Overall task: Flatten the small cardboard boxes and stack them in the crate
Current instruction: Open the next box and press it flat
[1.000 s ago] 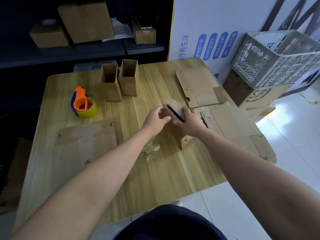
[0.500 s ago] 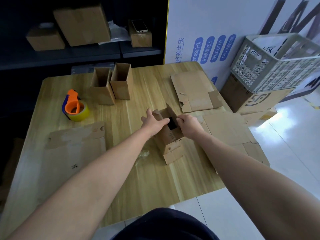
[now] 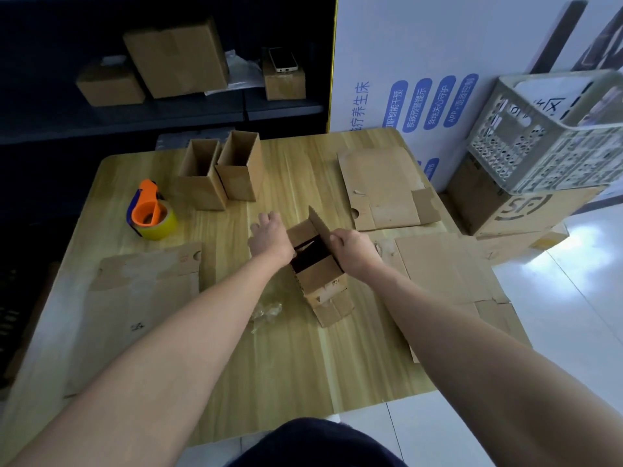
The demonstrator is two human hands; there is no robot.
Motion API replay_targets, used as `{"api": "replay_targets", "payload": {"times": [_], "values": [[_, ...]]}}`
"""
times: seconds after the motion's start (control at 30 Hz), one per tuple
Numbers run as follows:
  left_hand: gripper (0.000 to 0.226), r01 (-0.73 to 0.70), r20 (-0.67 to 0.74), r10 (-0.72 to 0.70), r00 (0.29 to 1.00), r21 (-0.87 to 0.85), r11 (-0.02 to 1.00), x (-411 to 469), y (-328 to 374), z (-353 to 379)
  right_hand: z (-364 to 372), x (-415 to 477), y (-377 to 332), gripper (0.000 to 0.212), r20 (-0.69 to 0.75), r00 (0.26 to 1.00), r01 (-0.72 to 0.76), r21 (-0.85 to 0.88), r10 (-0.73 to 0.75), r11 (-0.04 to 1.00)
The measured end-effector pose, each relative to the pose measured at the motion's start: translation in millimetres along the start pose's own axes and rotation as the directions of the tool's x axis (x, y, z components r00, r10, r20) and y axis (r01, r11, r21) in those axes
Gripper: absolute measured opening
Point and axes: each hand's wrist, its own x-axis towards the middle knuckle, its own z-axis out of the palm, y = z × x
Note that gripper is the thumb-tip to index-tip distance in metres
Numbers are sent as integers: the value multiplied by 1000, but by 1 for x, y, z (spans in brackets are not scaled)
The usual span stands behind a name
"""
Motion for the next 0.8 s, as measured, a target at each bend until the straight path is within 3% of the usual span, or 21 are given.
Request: {"api": "replay_targets", "payload": {"times": [0.1, 0.3, 0.37, 0.53, 0.67, 0.8], "values": [[64, -99, 68, 84, 994, 261, 960, 7, 2, -7, 3, 4, -1, 30, -11, 1000, 18, -5, -18, 1000], [44, -84, 88, 59, 994, 330, 940, 20, 8, -4, 8, 5, 6, 26, -18, 1000, -3, 0, 3, 1000], [31, -87, 112, 67, 991, 187, 978, 22, 5, -2, 11, 8, 5, 26, -20, 999, -38, 16, 39, 999], [37, -139, 38, 151, 988, -224, 965, 24, -5, -9, 18, 15, -2, 22, 21, 963, -268, 154, 268, 951], [41, -154, -68, 139, 988, -477, 865, 28, -23, -13, 22, 20, -20, 21, -68, 885, -443, 186, 461, 877], [35, -63, -34, 56, 998, -713, 698, 39, -34, -17, 22, 28, -42, 17, -52, 838, -515, 251, 543, 819]]}}
